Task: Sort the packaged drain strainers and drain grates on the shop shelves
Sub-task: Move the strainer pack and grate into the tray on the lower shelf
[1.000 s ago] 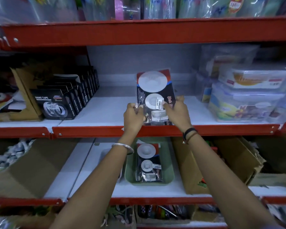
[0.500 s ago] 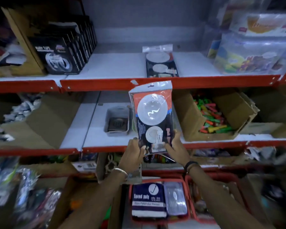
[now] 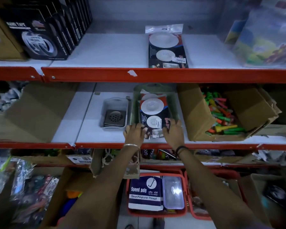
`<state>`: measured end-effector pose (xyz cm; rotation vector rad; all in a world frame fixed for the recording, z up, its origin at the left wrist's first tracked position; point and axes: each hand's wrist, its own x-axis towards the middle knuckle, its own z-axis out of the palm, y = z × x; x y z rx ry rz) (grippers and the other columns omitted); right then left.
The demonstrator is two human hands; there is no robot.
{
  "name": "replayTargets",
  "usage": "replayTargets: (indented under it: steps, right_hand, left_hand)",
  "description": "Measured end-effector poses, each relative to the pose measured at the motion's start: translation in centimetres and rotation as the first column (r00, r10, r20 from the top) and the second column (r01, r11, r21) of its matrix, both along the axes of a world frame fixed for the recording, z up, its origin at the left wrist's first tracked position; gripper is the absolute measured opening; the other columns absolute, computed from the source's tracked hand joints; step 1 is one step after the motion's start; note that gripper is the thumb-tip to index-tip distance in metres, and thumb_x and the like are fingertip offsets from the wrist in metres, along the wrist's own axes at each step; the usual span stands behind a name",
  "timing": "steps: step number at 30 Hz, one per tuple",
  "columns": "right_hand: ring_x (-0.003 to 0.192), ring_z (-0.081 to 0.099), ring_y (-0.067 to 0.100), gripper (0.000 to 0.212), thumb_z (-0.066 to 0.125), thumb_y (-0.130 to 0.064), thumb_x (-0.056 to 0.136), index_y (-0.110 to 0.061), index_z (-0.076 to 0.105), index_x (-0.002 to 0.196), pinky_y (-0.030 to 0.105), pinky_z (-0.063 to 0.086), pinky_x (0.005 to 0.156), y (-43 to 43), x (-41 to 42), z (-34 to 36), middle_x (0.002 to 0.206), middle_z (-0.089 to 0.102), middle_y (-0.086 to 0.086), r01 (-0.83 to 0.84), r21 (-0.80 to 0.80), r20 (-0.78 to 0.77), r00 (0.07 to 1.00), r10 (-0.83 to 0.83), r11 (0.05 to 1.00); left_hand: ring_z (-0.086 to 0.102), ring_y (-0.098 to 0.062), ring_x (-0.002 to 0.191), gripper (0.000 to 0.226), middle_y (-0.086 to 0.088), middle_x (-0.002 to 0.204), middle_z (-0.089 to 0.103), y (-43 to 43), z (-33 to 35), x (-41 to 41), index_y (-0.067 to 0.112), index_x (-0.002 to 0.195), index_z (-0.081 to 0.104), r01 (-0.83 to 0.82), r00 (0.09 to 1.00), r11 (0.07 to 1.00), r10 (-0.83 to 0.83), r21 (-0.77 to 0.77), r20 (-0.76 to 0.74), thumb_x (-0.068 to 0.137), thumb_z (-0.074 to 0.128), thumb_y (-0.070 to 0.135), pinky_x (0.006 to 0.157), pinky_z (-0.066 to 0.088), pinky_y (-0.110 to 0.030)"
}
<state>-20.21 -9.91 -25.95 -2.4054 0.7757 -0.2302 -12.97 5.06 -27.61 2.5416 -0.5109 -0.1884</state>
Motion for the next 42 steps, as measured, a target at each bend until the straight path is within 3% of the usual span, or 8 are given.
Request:
replayTargets:
  steps: [4, 11, 15, 18, 25, 31, 34, 42]
  right_hand:
    - [0.116, 0.048, 0.037, 0.033, 0.057, -0.028, 0.088, -0.01, 0.063, 0.116, 0.041, 0.035, 0.102, -1.0, 1.0, 2.2, 0.13, 0.045, 0.017, 0.035, 0.004, -0.049, 0.998, -0.035, 0.999]
    - [0.096, 0.055, 0.021, 0.022, 0.052, -0.025, 0.088, -0.008, 0.062, 0.099, 0.032, 0.038, 0.087, -4.1, 2.7, 17.9, 0.103, 0.061, 0.011, 0.009, -0.259, 0.689, 0.703, 0.178, 0.966]
    - [0.124, 0.045, 0.036, 0.053, 0.055, -0.039, 0.087, -0.007, 0.05, 0.128, 0.042, 0.032, 0.102, -8.7, 8.2, 23.3, 0.131, 0.052, 0.019, 0.084, -0.219, 0.204, 0.978, -0.039, 0.972]
    - [0.126, 0.045, 0.035, 0.052, 0.053, -0.04, 0.087, -0.009, 0.047, 0.128, 0.039, 0.03, 0.104, -9.5, 10.8, 24.5, 0.135, 0.053, 0.016, -0.027, -0.149, -0.176, 0.984, 0.0, 0.989]
    - [0.093, 0.061, 0.029, 0.03, 0.06, -0.02, 0.086, -0.004, 0.051, 0.109, 0.033, 0.051, 0.072, -9.4, 9.9, 25.5, 0.107, 0.06, 0.014, -0.101, 0.304, 0.381, 0.924, -0.024, 0.947]
    - [0.109, 0.059, 0.002, 0.054, 0.059, -0.014, 0.091, -0.016, 0.037, 0.14, 0.018, 0.047, 0.093, -3.2, 0.9, 20.5, 0.12, 0.058, -0.015, -0.374, 0.252, 0.627, 0.766, 0.144, 0.892]
    - [0.129, 0.041, -0.012, 0.063, 0.057, -0.019, 0.094, -0.019, 0.026, 0.149, 0.013, 0.034, 0.108, -0.4, -2.9, 15.6, 0.142, 0.042, -0.024, -0.411, 0.188, 0.605, 0.764, 0.224, 0.892]
    - [0.139, 0.026, -0.01, 0.07, 0.046, -0.052, 0.091, -0.028, 0.019, 0.151, 0.011, 0.026, 0.112, 2.6, -7.8, 5.3, 0.153, 0.026, -0.024, -0.436, 0.158, 0.424, 0.84, 0.338, 0.886]
  left_hand:
    - [0.033, -0.029, 0.118, 0.041, -0.006, 0.13, 0.048, -0.7, 2.0, 1.3, 0.017, 0.11, 0.065, 0.042, 0.999, 0.996, -0.042, 0.083, -0.002, 0.096, 0.037, 0.044, 0.096, 0.031, -0.043]
    - [0.054, -0.028, 0.084, 0.023, -0.013, 0.094, 0.062, -3.8, 18.1, 3.9, 0.004, 0.091, 0.06, 0.395, 0.61, 0.901, -0.112, -0.179, 0.784, 0.094, 0.042, 0.019, 0.078, 0.034, -0.03]
    - [0.045, -0.039, 0.117, 0.043, -0.025, 0.127, 0.048, -7.9, 23.6, 8.8, -0.003, 0.128, 0.04, 0.01, 0.924, 0.978, 0.071, -0.209, 0.375, 0.092, 0.048, 0.021, 0.097, 0.038, -0.043]
    - [0.047, -0.04, 0.123, 0.063, -0.025, 0.136, 0.044, -10.5, 25.1, 10.6, -0.005, 0.138, 0.018, -0.084, 0.997, 0.986, 0.082, -0.146, -0.014, 0.091, 0.052, 0.021, 0.098, 0.042, -0.04]
    - [0.057, -0.043, 0.107, 0.043, -0.029, 0.121, 0.053, -10.4, 26.4, 9.5, -0.002, 0.126, 0.031, -0.092, 0.991, 0.859, 0.129, -0.505, 0.04, 0.089, 0.05, 0.009, 0.086, 0.049, -0.044]
    - [0.057, -0.04, 0.098, 0.049, -0.024, 0.115, 0.052, -3.6, 19.4, 1.0, 0.013, 0.128, 0.036, 0.128, 0.961, 0.67, 0.098, -0.731, 0.258, 0.079, 0.041, 0.014, 0.087, 0.052, -0.047]
    - [0.059, -0.034, 0.082, 0.048, -0.024, 0.111, 0.054, 0.4, 14.1, -2.9, 0.034, 0.132, 0.029, 0.145, 0.972, 0.699, 0.031, -0.7, 0.232, 0.085, 0.039, 0.029, 0.072, 0.054, -0.041]
    - [0.053, -0.014, 0.093, 0.04, -0.008, 0.113, 0.051, 6.8, 3.8, -8.9, 0.009, 0.116, 0.041, 0.107, 0.983, 0.861, -0.016, -0.496, 0.185, 0.088, 0.043, 0.037, 0.08, 0.048, -0.032]
